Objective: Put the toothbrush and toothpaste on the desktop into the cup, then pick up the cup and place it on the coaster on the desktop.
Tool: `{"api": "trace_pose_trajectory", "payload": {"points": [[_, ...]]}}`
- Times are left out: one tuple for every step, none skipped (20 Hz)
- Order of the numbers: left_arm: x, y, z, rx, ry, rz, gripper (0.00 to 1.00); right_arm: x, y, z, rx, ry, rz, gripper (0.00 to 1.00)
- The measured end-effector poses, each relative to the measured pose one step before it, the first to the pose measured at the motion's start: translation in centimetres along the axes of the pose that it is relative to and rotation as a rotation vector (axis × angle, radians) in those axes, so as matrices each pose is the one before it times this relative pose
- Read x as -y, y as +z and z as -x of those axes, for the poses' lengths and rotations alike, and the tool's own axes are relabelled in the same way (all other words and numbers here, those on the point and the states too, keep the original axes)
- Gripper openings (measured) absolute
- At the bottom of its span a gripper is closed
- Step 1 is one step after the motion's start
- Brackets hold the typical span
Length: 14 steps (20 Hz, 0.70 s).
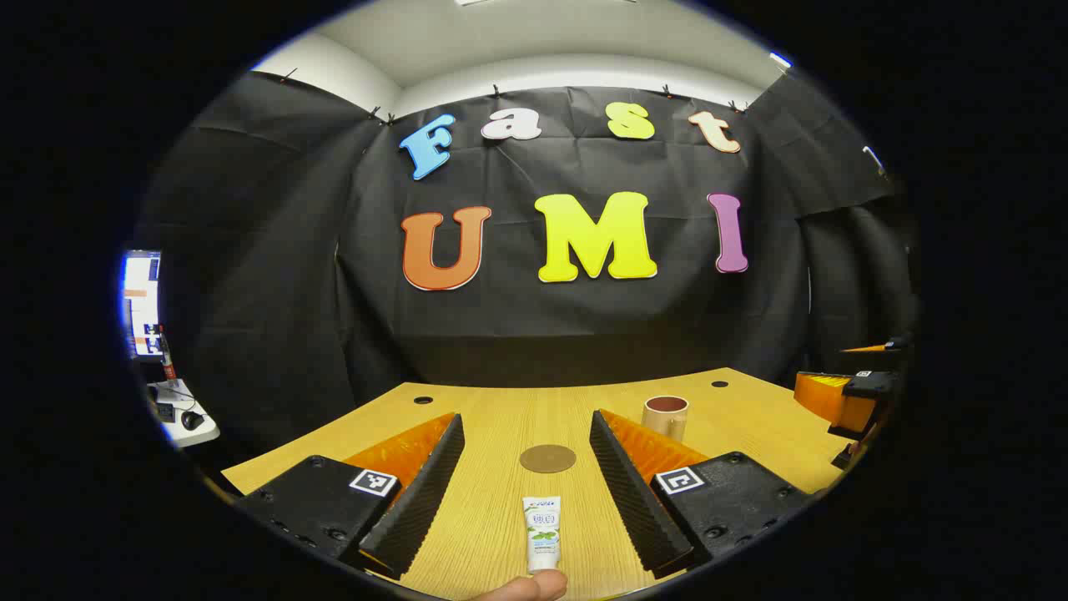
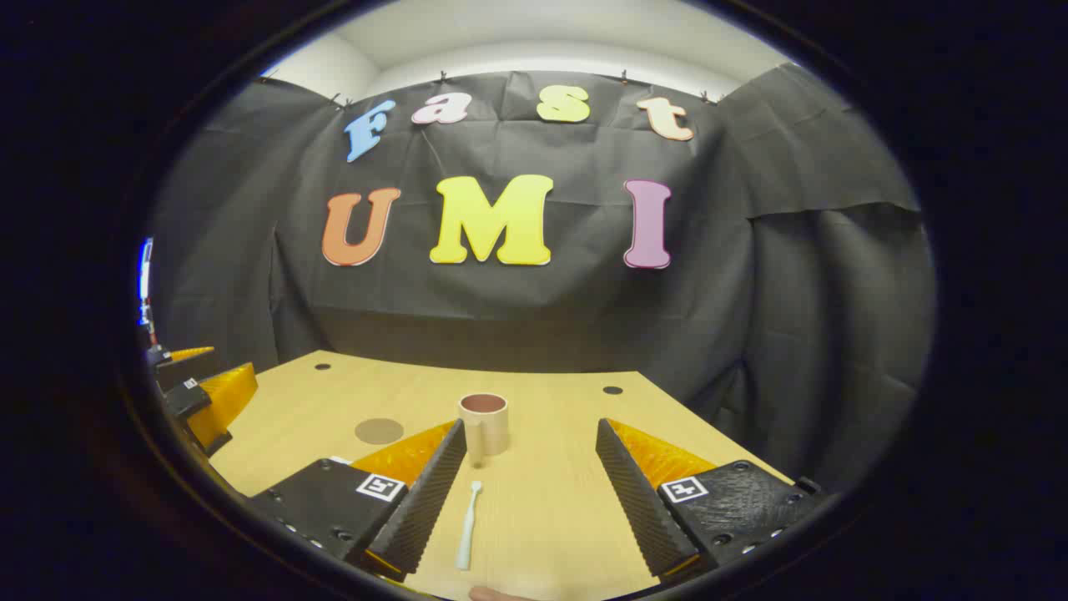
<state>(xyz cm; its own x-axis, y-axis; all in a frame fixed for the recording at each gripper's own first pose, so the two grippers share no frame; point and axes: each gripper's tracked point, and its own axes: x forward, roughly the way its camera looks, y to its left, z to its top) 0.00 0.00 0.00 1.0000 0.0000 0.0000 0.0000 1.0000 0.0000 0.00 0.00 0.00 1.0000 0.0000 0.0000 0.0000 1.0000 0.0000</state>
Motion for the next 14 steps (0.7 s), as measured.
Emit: {"api": "trace_pose_trajectory", "payload": {"points": [[0.088,0.142,-0.031,0.00366,-0.00191,-0.00304,1.0,0.306,0.006,0.068,0.00062,-0.00657,-0.00159,0.94],[-0.012,-0.024,0.054,0.00346,-0.00204,-0.00203,0.96,0.255,-0.161,0.046,-0.0009,-0.00831,-0.0021,0.94],[0.025,-0.045,0.105,-0.00092,-0.00236,-0.00112,0.96,-0.033,-0.004,0.045,-0.00425,0.00232,-0.00506,0.94],[-0.051,-0.157,-0.034,-0.00265,-0.00062,0.00008,0.96,-0.091,-0.104,-0.106,-0.00699,0.00428,-0.00663,0.97],[-0.095,0.018,0.035,-0.00033,0.0012,0.00081,0.96,0.142,-0.064,-0.098,-0.00405,-0.00023,-0.00337,0.95],[-0.042,-0.024,-0.084,-0.00212,0.0023,0.00074,0.96,0.115,-0.017,-0.098,-0.0009,0.00076,0.00068,0.95],[-0.05,-0.05,-0.007,-0.00017,0.00118,0.00011,0.96,0.078,0.039,-0.025,0.00016,-0.00236,0.00345,0.95],[-0.124,-0.179,-0.061,-0.00257,0.00284,-0.00011,0.96,-0.056,-0.19,-0.033,-0.00037,-0.00027,0.00259,0.94],[-0.069,-0.021,-0.122,-0.00231,0.00284,0.00076,0.96,-0.185,-0.054,-0.026,-0.00238,0.00223,0.00063,0.95],[-0.029,-0.088,0.099,-0.00168,0.00082,0.00092,0.96,-0.124,-0.157,-0.035,-0.00131,0.0032,-0.00001,0.95],[-0.061,-0.223,-0.066,-0.00332,0.00162,0.00043,0.96,-0.072,-0.139,-0.048,-0.00118,0.00246,0.00101,0.95],[-0.071,-0.149,-0.035,-0.00288,-0.00064,0.00056,0.96,-0.057,-0.05,-0.078,-0.00225,-0.00007,0.00205,0.95],[-0.031,-0.072,0.103,-0.00047,-0.00175,-0.00017,0.96,-0.093,-0.044,-0.082,-0.00317,0.00054,0.00343,0.95],[0.084,0.1,-0.017,0.00024,0.00084,0.00045,0.96,-0.151,-0.103,-0.047,0.00138,0.00124,0.00254,0.95]]}}
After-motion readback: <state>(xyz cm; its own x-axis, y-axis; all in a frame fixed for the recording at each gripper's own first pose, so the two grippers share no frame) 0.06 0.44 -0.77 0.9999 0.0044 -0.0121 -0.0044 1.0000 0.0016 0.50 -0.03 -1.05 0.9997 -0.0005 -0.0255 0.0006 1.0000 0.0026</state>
